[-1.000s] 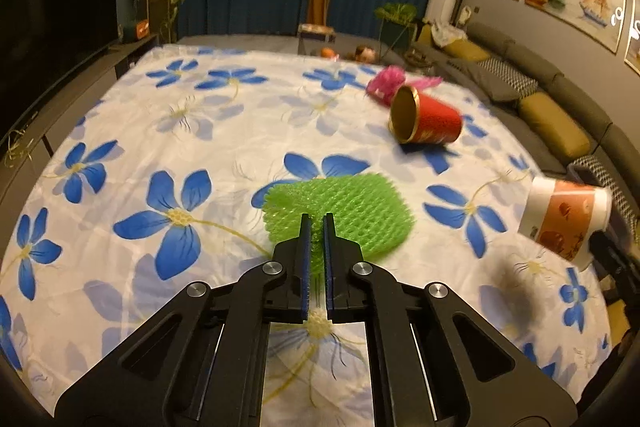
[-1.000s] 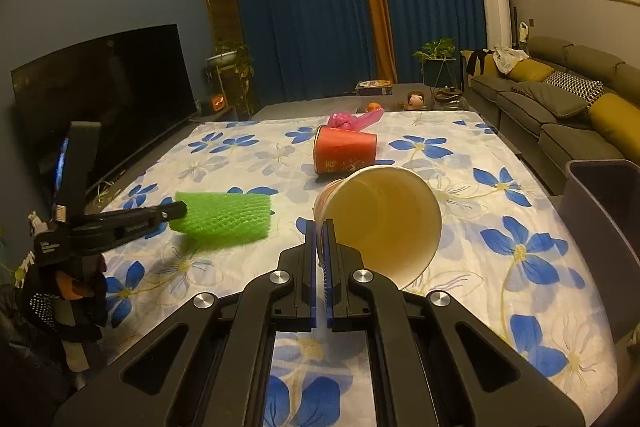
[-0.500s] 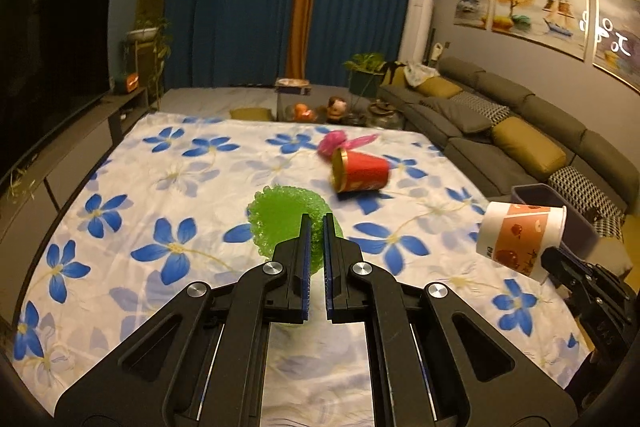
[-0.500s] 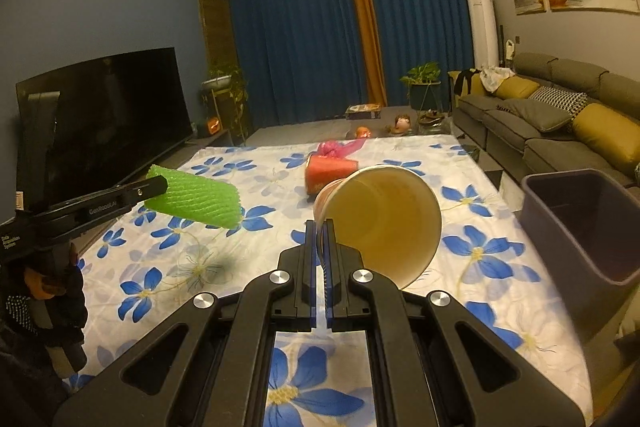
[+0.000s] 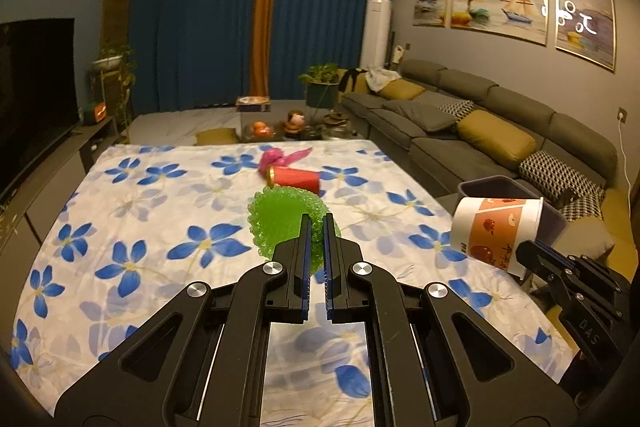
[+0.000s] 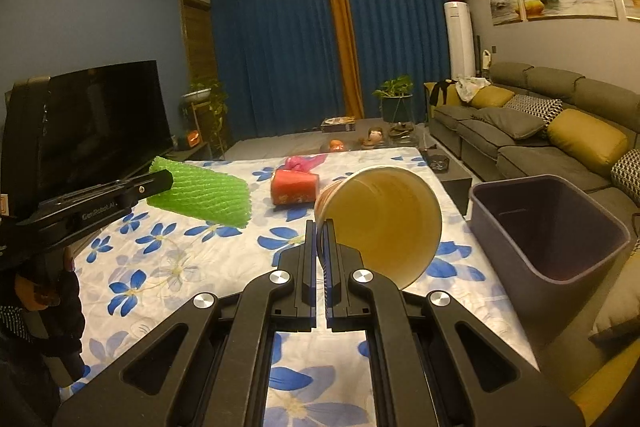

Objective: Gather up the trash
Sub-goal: 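Carry the white-orange cup and green sleeve over the grey bin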

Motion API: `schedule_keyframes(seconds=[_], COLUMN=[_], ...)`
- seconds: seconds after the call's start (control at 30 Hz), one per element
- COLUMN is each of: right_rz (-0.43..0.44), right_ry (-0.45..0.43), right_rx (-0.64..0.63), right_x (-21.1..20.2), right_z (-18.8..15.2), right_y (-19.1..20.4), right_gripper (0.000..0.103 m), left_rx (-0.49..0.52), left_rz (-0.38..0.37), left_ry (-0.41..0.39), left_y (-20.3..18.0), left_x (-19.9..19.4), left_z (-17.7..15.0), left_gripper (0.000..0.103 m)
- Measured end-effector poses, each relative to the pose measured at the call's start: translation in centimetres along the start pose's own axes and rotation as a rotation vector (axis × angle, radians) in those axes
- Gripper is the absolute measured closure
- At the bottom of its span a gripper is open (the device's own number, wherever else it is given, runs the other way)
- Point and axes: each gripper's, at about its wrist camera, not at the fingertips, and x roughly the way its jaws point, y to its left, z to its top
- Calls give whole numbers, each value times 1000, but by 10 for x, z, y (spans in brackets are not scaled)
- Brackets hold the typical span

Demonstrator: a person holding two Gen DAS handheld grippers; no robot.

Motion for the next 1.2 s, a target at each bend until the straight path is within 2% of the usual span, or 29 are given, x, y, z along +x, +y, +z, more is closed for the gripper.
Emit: schedule_keyframes(seconds=[0.4, 0.8, 1.2], right_rz=[-55, -147, -330], right_ry=[-35, -57, -119], right_rx=[13, 53, 91], right_x=[-11, -17, -25], right_z=[7, 13, 27], right_y=[-28, -75, -138], right_gripper=[99, 99, 99], left_rx=[55, 101, 173], left_rz=[-51, -124, -243], left_ry=[-12, -18, -49], left_y=[-39, -87, -172], left_x=[7, 26, 60], left_z=[11, 25, 48], left_gripper=[98, 98, 98])
